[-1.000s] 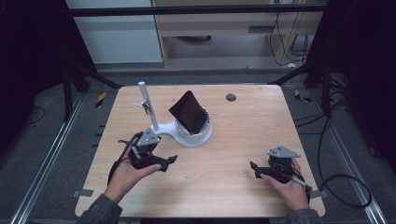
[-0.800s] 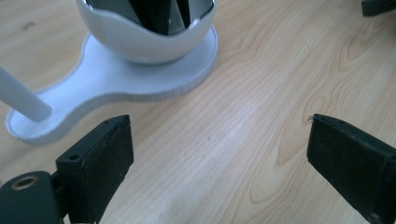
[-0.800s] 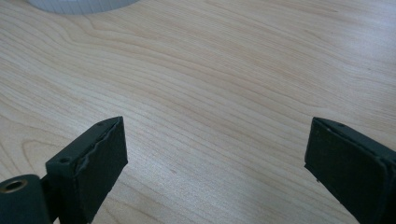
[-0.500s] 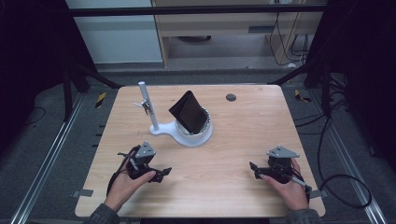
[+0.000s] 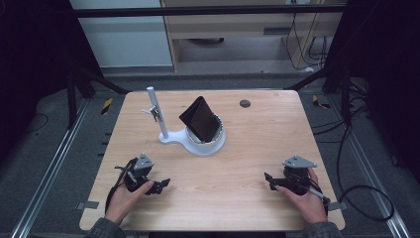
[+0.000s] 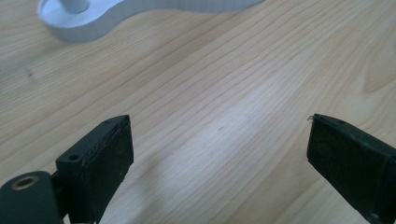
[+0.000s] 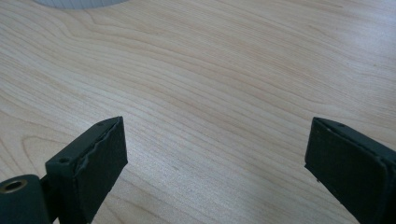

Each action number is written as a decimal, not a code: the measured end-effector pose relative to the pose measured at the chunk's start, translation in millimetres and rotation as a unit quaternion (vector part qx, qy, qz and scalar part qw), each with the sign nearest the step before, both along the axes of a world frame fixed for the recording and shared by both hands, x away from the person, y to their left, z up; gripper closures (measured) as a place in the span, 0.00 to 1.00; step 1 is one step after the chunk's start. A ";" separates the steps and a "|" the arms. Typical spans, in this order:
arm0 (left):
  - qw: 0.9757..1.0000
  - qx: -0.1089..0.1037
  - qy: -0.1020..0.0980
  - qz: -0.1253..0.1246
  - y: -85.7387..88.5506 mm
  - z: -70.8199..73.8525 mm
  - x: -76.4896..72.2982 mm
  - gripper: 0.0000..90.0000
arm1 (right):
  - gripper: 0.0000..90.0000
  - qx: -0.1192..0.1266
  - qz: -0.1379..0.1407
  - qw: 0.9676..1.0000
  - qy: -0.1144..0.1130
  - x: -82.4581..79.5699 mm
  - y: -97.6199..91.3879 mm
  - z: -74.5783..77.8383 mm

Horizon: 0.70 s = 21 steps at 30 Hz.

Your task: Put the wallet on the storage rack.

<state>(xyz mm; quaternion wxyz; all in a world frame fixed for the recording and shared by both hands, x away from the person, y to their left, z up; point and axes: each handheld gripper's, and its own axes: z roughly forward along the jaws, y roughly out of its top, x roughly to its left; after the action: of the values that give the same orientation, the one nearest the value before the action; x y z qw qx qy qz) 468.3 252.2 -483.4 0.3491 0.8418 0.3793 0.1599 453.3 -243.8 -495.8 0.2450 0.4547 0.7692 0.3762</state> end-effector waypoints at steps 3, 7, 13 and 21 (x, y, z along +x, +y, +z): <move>1.000 -0.005 0.001 0.019 11.3 -6.8 2.8 0.08 | 0.07 0.001 0.000 1.000 0.001 0.1 0.0 -0.2; 1.000 -0.002 0.001 0.031 19.1 -12.0 4.8 0.08 | 0.06 0.004 -0.001 1.000 0.007 0.9 0.3 -1.0; 0.999 0.001 0.002 0.050 28.7 -18.5 8.4 0.08 | 0.06 0.008 -0.005 1.000 0.017 3.0 -0.7 -4.0; 0.999 0.005 -0.008 0.054 29.9 -23.9 10.0 0.05 | 0.05 0.004 -0.004 0.999 0.045 7.0 1.9 -12.1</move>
<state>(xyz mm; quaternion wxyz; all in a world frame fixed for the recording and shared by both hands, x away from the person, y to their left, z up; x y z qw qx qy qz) 478.2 282.1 -507.3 0.3387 0.8207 0.4203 0.1874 460.3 -241.9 -507.8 0.2099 0.4751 0.7761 0.3577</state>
